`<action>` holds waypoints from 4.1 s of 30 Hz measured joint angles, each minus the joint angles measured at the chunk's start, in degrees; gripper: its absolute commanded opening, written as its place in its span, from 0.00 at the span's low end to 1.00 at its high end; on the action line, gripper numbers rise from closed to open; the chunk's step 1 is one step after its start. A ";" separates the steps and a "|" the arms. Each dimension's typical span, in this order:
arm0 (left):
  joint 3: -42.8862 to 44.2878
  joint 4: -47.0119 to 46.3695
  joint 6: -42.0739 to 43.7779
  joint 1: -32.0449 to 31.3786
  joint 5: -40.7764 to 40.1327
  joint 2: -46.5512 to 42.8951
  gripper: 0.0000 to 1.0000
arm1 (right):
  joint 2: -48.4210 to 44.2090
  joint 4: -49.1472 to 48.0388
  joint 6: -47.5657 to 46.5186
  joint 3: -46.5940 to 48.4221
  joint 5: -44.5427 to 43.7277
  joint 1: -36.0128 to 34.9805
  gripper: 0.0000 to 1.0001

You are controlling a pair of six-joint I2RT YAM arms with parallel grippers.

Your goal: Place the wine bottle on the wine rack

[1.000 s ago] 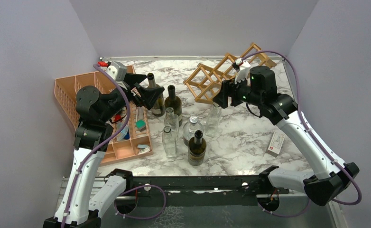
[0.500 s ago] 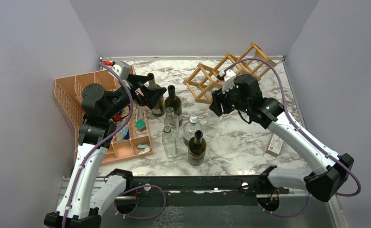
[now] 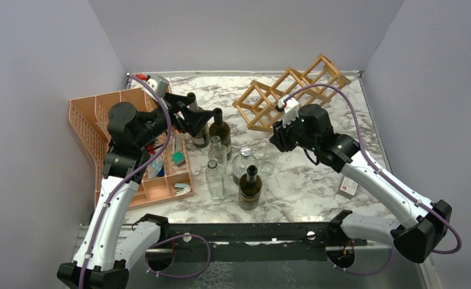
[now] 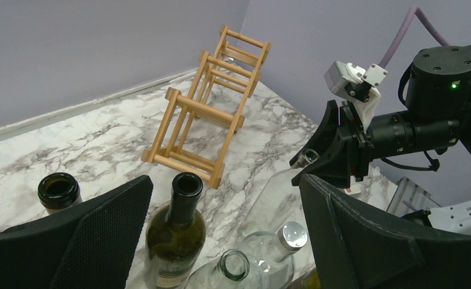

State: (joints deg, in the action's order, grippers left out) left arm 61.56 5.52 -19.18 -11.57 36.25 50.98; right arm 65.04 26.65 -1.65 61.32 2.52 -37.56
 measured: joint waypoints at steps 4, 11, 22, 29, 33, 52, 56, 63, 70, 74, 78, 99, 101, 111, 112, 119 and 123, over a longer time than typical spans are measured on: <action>0.81 -1.81 -1.75 -0.04 0.83 1.62 0.99 | -1.75 0.04 -0.39 0.09 -1.18 0.00 0.10; 4.02 -7.96 -4.76 -6.01 1.44 6.91 0.99 | -6.75 2.60 0.33 4.76 -3.63 0.00 0.07; 7.76 -14.73 7.30 -23.69 1.57 21.55 0.99 | -13.99 3.19 4.44 13.79 -9.20 0.00 0.03; 8.90 -16.28 20.72 -29.77 4.26 30.53 0.99 | -14.47 3.41 6.08 17.99 -8.81 0.00 0.01; 9.09 -17.22 27.39 -30.51 5.84 31.95 0.99 | -14.43 5.38 6.05 20.00 -7.08 0.02 0.01; 11.76 -5.55 46.80 -30.56 17.66 31.26 0.66 | -13.77 10.25 -2.10 22.95 13.75 0.02 0.01; 10.91 -5.35 46.56 -30.58 19.78 29.46 0.27 | -13.84 10.08 -3.85 23.80 16.68 0.07 0.01; 10.73 -6.10 46.99 -30.51 18.40 29.03 0.00 | -13.75 9.94 -3.54 23.98 18.16 0.02 0.80; 10.84 -7.02 54.18 -30.51 10.03 29.59 0.00 | -13.88 13.00 -0.90 26.47 16.11 0.00 0.90; 11.65 -7.17 61.07 -30.56 4.92 30.51 0.00 | -12.92 16.02 1.77 29.81 10.47 0.00 0.90; 12.04 -8.04 71.97 -30.49 -0.70 31.21 0.00 | -10.54 18.84 4.07 35.69 2.21 0.00 0.90; 6.86 -16.26 112.63 -34.69 -12.98 32.06 0.00 | -0.35 23.19 6.43 27.91 -2.91 0.00 0.79; 6.67 -16.13 113.57 -34.71 -13.11 32.06 0.00 | -0.46 22.91 6.84 27.34 -2.43 0.00 0.73; 6.67 -16.04 115.05 -34.69 -13.33 31.74 0.00 | -1.22 21.20 7.56 25.24 -1.81 0.04 0.80; 6.67 -16.13 115.05 -34.69 -13.33 31.71 0.00 | -1.18 21.20 7.67 25.07 -1.77 0.00 0.80; 6.67 -16.06 114.84 -34.69 -13.25 31.04 0.00 | -0.26 21.14 8.26 24.39 -2.12 0.02 0.49; 6.93 -15.26 114.25 -34.69 -13.20 30.75 0.11 | -0.28 20.98 7.54 24.37 -2.08 0.00 0.13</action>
State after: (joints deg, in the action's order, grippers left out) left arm 68.49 -9.74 95.07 -46.26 23.05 81.73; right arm 64.75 47.64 5.89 85.69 0.45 -37.56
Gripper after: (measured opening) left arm 0.612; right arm 0.589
